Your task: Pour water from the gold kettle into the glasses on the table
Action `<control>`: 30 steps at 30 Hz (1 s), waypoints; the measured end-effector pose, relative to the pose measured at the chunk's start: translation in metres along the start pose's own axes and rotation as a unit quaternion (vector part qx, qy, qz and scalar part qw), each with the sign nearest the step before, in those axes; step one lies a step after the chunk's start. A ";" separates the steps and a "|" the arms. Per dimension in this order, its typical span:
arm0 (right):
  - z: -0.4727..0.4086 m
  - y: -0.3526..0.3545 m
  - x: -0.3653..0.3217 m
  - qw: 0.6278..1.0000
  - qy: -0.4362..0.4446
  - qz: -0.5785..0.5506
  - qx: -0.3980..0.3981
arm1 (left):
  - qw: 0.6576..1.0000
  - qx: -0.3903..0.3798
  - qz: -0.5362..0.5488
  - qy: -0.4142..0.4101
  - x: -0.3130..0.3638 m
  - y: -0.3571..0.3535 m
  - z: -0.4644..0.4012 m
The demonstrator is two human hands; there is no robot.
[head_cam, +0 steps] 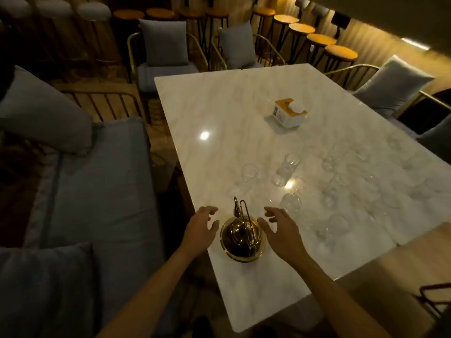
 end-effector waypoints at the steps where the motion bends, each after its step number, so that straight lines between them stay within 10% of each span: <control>1: 0.001 -0.005 0.004 0.999 -0.017 -0.030 0.007 | 1.000 -0.011 0.008 0.008 -0.005 -0.009 0.001; 30: -0.011 -0.058 0.042 0.961 -0.091 -0.250 0.077 | 0.960 -0.169 0.205 0.091 -0.025 -0.124 -0.014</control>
Point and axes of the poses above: each hand's wrist, its own z-axis away from the middle knuckle, its own y-axis out of the back of the hand, x = y × z, the point moved 9 cm from there along -z, towards the middle knuckle, and after that the axes turned 14 degrees about -z, right-handed, at the moved point
